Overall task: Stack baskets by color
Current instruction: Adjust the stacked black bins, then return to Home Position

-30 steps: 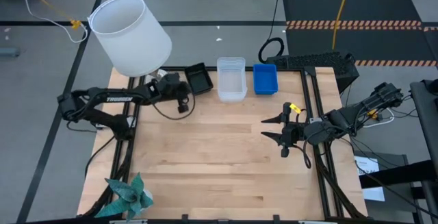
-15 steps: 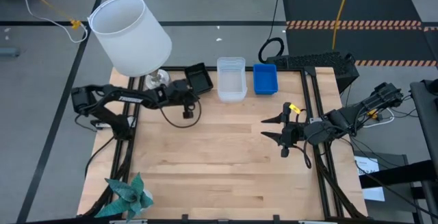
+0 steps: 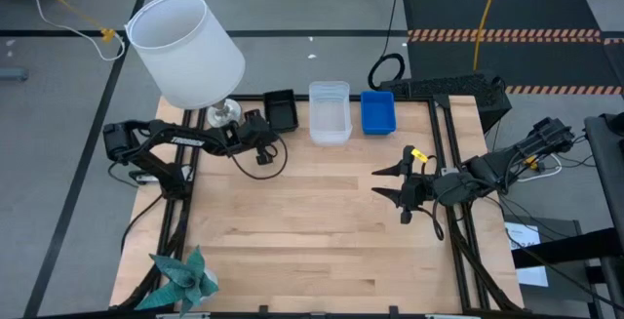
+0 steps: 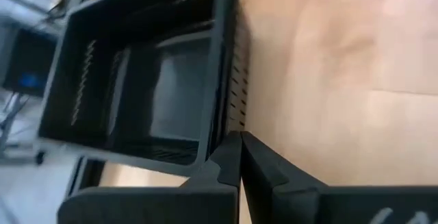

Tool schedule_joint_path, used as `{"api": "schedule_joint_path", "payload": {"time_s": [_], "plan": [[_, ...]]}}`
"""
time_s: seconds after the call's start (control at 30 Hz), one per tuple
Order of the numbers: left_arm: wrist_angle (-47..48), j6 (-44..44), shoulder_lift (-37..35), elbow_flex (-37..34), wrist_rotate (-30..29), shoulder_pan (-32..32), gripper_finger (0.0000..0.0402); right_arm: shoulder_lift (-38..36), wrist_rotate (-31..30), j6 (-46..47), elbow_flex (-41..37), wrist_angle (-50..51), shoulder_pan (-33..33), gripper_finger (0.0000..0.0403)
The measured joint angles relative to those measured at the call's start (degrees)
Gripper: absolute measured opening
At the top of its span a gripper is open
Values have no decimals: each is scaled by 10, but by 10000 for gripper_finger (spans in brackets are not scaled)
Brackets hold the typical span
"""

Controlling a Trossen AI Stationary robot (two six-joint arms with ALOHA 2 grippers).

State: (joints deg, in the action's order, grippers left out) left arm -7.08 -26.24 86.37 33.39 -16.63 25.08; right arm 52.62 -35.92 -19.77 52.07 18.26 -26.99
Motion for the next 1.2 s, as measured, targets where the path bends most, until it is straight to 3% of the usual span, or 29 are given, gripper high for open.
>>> {"api": "schedule_joint_path", "payload": {"time_s": [0.17, 0.53, 0.83, 0.97, 1.2], "plan": [[0, 13, 0, 0, -32, 0, 5, 0, 0, 0, 0, 0, 0, 178], [23, 20, -20, -1, -19, -9, 7, 0, 0, -5, 0, 0, 0, 178], [169, 69, -148, 38, 93, -58, 3, 0, 0, -1, 0, 0, 0, 178], [237, 92, -188, 71, 106, -105, 6, 0, 0, 1, 0, -1, 0, 178], [232, 96, -290, 75, 132, -159, 6, -24, 0, 13, 0, -14, 4, 158]]}}
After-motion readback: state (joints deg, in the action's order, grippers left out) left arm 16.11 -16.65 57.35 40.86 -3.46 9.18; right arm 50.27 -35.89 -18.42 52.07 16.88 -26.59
